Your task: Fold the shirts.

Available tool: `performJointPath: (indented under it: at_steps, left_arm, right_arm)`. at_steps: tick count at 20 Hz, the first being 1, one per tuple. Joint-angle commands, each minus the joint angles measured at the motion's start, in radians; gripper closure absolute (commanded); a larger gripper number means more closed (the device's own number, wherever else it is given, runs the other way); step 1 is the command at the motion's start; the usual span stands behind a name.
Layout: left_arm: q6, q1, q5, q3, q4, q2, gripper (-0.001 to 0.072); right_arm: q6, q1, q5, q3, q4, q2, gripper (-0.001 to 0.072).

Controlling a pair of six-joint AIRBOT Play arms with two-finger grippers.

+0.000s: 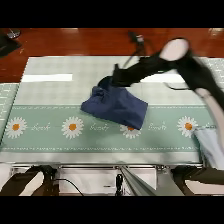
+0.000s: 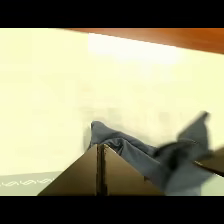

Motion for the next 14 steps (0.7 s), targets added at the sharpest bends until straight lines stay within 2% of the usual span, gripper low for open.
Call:
performJointPath:
  at_steps: [1, 2, 3, 5, 7, 8, 10, 12, 14]
  left_arm:
    - [0.013, 0.034, 0.049, -0.262, -0.037, 0.293, 0.0673]
    - [0.013, 0.034, 0.063, -0.344, -0.039, 0.337, 0.0673]
    - [0.013, 0.035, 0.081, -0.428, -0.039, 0.37, 0.0672]
    - [0.012, 0.035, 0.111, -0.561, -0.039, 0.388, 0.0672]
    - [0.012, 0.035, 0.114, -0.655, -0.04, 0.373, 0.0672]
    - [0.012, 0.035, 0.114, -0.692, -0.04, 0.369, 0.0672]
    - [0.012, 0.035, 0.114, -0.75, -0.047, 0.367, 0.0672]
    - [0.013, 0.034, 0.115, -0.793, -0.082, 0.367, 0.0672]
    - [0.014, 0.034, 0.117, -0.834, -0.127, 0.367, 0.0672]
  right_arm:
    - [0.066, 0.091, -0.095, 0.139, 0.016, -0.229, 0.044]
    - [0.061, 0.095, -0.087, 0.153, 0.05, -0.27, 0.0155]
    - [0.044, 0.089, -0.048, 0.167, 0.068, -0.291, 0.0082]
    - [0.027, 0.032, 0.094, 0.195, 0.065, -0.281, 0.0082]
    - [-0.005, -0.089, 0.296, 0.21, 0.042, -0.203, 0.0083]
    - [-0.014, -0.154, 0.383, 0.21, -0.018, -0.145, 0.0083]
    - [-0.015, -0.269, 0.507, 0.161, -0.291, 0.013, 0.0082]
    - [0.066, -0.357, 0.384, -0.096, -0.508, 0.232, 0.0083]
    - [0.192, -0.437, 0.144, -0.46, -0.556, 0.438, 0.0083]
